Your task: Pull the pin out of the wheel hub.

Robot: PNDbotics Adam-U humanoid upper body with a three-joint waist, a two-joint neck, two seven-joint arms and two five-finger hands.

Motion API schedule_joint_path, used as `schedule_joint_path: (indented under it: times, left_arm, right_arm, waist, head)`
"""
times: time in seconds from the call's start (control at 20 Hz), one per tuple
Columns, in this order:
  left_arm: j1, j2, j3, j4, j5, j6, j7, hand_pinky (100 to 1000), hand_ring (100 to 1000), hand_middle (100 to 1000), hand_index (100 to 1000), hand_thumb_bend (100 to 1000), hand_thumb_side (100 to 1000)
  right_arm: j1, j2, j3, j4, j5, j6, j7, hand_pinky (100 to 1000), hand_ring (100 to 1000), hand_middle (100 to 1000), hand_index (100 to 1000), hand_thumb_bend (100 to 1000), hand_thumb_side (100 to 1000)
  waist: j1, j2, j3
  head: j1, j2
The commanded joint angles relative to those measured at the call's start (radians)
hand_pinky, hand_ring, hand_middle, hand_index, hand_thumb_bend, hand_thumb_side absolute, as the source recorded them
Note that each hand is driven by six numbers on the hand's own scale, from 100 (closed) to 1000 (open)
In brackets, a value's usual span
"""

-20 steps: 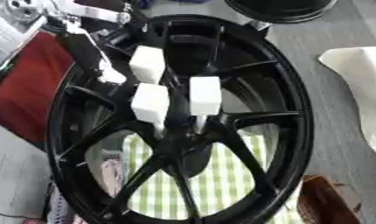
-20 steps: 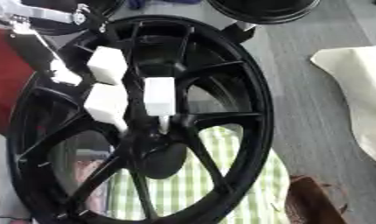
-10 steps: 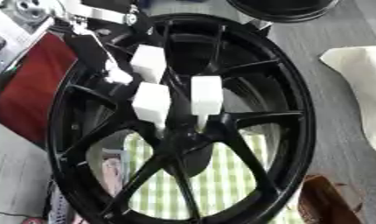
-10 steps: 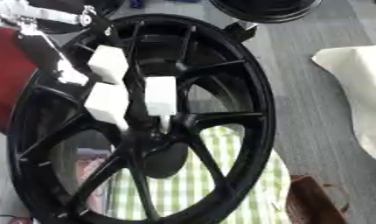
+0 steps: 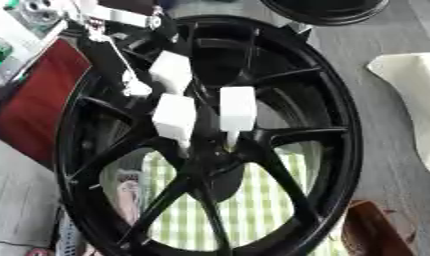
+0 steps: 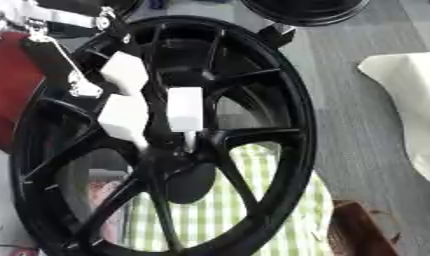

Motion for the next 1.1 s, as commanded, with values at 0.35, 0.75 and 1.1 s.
schedule_joint_path:
  times: [0.35, 0.75, 1.1]
  left_arm:
    - [-0.029, 0.027, 0.054, -0.04, 0.043, 0.038, 0.006, 790, 676, 537, 507, 100, 218]
    - [-0.035, 0.072, 0.14, -0.118, 0.113, 0.089, 0.101, 786, 651, 521, 486, 100, 184]
    - [0.035, 0.19, 0.287, -0.165, 0.171, 0.134, 0.248, 788, 647, 517, 491, 100, 153]
  right_arm:
    - [0.002, -0.017, -0.004, -0.017, 0.012, 0.006, -0.001, 685, 712, 641, 698, 100, 719]
    - [0.006, -0.019, -0.006, -0.017, 0.012, 0.001, 0.002, 686, 712, 641, 699, 100, 716]
    - [0.016, -0.016, -0.013, -0.017, 0.015, -0.002, -0.002, 687, 712, 641, 699, 100, 714]
  waist:
    - [-0.007, -0.022, 0.002]
    - [-0.012, -0.027, 0.009]
    - [-0.021, -0.031, 0.027]
  head:
    - [0.001, -0.008]
    - [-0.002, -0.01]
    - [-0.018, -0.005]
